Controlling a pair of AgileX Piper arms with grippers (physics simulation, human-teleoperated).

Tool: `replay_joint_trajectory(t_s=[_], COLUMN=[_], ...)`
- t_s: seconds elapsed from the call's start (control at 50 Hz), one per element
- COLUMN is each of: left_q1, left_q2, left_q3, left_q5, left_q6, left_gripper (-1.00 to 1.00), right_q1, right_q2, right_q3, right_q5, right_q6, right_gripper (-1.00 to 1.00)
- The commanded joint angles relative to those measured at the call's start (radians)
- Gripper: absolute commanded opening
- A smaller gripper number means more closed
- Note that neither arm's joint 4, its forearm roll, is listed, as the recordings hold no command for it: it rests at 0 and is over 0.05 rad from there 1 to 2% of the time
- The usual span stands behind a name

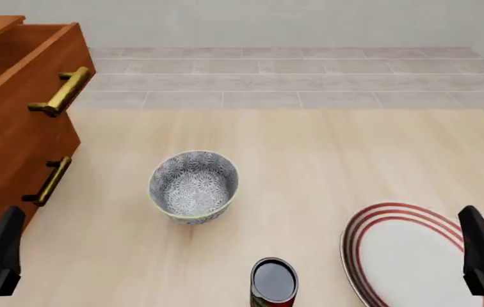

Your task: Put the bowl on the plate.

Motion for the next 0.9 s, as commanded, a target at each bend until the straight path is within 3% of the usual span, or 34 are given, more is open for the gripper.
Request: replay_joint_trajectory(t_s=[0.02,0.26,0.42,0.54,0.58,0.62,0.68,0.9], left_q1=[0.000,0.000,0.000,0.000,0.000,0.000,0.000,0.000], left_q2=[0.000,0.000,0.000,0.000,0.000,0.000,0.000,0.000], left_q3=[0.000,0.000,0.000,0.000,0.000,0.000,0.000,0.000], left_q5=[0.000,0.000,0.000,0.000,0.000,0.000,0.000,0.000], left_q6=[0.000,0.000,0.000,0.000,0.000,0.000,0.000,0.000], left_gripper=[1.00,1.00,1.00,1.00,1.00,1.00,1.00,1.00], right_q1=[-0.001,0.004,0.009,0.036,0.032,0.066,0.088,0.292], right_q2=[0.011,0.008,0.209,0.308,0.375,0.426,0.490,0.777], right_q3=[-0.005,-0.003,-0.064,-0.144,-0.170,-0.207,-0.259,-0.476], right_q5=[-0.006,0.000,-0.140,-0.171,-0.191,-0.204,-0.213,-0.192], right_q6=[0.001,0.001,-0.007,-0.022,0.018,-0.033,-0.027,-0.068], right_gripper=[1.00,1.00,1.00,1.00,1.00,1.00,1.00,1.00])
